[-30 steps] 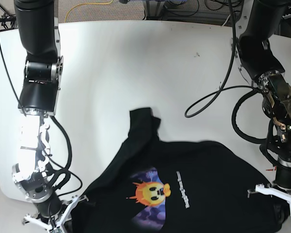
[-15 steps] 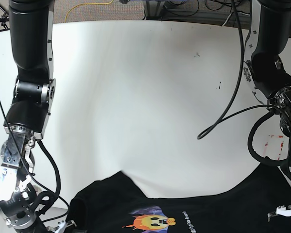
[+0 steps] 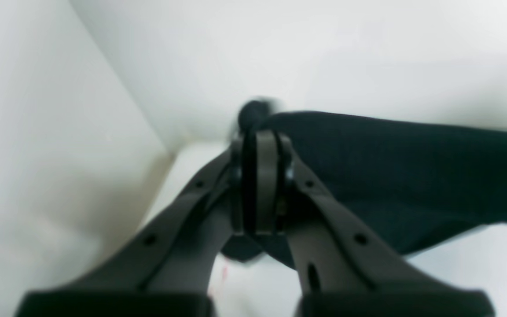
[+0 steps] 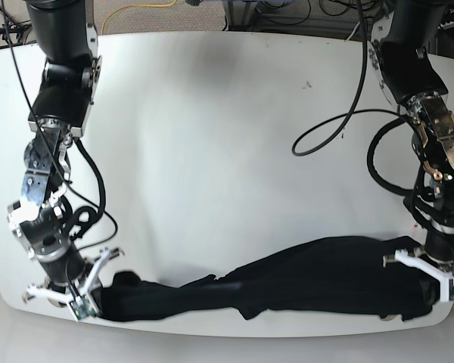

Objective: Fold the T-shirt properly
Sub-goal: 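Swing the held shirt down and lay it flat, grippers holding its edge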

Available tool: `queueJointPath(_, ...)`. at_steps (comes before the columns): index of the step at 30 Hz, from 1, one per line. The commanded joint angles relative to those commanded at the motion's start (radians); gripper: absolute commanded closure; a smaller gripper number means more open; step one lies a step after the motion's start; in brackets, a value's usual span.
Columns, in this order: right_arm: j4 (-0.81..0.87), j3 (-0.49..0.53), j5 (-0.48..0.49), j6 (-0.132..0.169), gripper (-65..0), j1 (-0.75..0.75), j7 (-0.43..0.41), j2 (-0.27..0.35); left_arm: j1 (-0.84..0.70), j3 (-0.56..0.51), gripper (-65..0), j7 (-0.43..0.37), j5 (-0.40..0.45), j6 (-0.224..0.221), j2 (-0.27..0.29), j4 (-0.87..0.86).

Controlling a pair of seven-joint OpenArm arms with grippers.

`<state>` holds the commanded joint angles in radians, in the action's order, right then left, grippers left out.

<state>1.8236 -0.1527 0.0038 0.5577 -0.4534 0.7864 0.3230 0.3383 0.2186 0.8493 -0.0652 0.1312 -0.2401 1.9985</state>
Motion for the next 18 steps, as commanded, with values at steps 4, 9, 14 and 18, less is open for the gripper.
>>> queueJointPath(4,-0.002,-0.074,0.000,0.000,0.0,0.164,-0.077,-0.029,-0.155,0.002,0.0,-0.044,-0.044,0.000,0.009,0.003)
queueJointPath(9,-0.006,-0.109,-0.003,0.000,0.0,0.305,-0.133,-0.061,-0.333,0.002,0.0,-0.104,-0.071,0.000,0.006,0.003)
queueJointPath(14,-0.008,-0.121,-0.005,0.000,0.0,0.414,-0.172,-0.086,-0.470,0.003,0.0,-0.144,-0.069,0.000,0.011,0.002)
queueJointPath(18,-0.008,-0.137,-0.006,0.000,0.0,0.488,-0.178,-0.106,-0.565,0.003,0.0,-0.166,-0.069,0.000,0.011,0.002)
